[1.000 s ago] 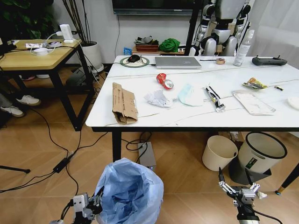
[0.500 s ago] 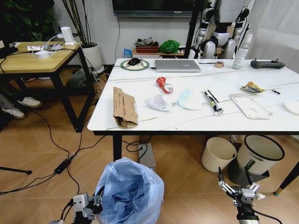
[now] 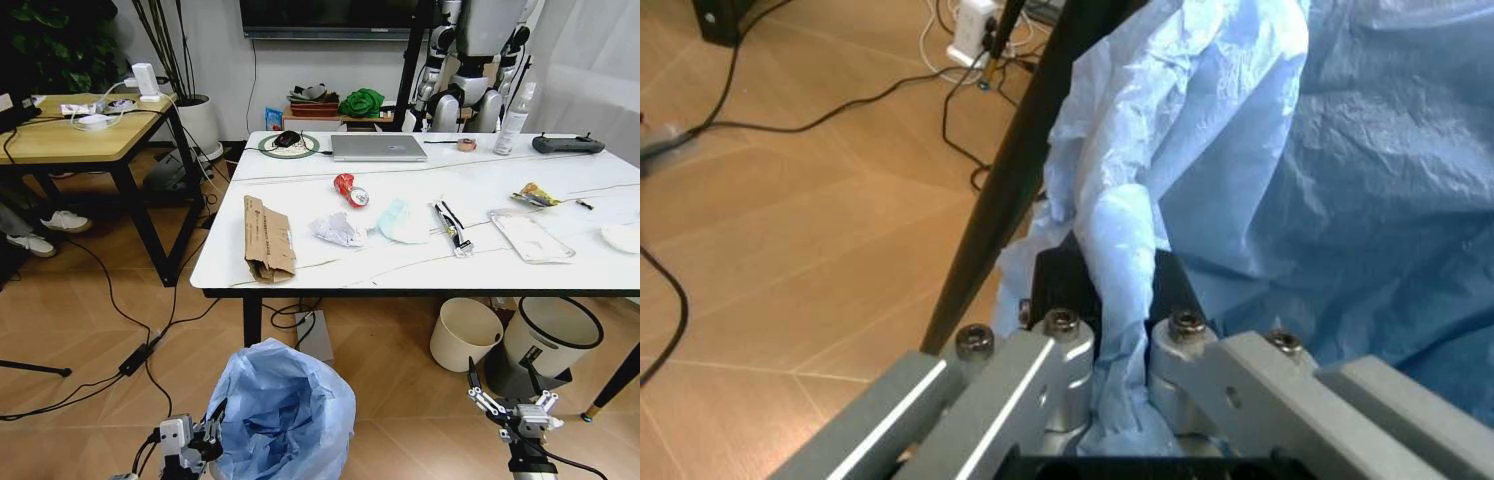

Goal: Pick up the trash bin and place the trash from the table into it.

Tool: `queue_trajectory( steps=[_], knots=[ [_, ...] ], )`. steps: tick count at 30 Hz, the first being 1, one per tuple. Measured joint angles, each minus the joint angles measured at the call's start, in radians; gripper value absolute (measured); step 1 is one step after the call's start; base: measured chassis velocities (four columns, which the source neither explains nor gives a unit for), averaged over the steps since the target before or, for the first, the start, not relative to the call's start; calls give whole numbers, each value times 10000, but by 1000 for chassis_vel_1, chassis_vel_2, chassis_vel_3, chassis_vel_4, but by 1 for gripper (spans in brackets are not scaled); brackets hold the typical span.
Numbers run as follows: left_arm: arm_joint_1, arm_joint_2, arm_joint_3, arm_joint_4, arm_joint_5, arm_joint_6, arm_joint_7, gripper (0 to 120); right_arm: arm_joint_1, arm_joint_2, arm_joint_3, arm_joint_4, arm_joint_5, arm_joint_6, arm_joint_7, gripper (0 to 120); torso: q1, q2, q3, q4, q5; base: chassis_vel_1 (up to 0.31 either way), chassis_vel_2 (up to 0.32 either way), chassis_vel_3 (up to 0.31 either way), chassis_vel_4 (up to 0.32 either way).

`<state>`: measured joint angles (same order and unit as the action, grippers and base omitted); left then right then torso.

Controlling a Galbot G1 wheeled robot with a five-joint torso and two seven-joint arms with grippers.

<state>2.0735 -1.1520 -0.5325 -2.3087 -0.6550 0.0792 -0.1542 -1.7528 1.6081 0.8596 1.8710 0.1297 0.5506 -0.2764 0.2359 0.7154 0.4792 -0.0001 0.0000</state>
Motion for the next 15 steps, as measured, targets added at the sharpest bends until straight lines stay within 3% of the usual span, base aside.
queue_trajectory(
  steps=[15],
  knots=[
    [24, -2, -7, -47, 9, -11, 23, 0, -298, -1, -443, 682, 548, -526, -39, 100, 281, 678, 397, 0, -1, 0, 0, 0, 0]
  ],
)
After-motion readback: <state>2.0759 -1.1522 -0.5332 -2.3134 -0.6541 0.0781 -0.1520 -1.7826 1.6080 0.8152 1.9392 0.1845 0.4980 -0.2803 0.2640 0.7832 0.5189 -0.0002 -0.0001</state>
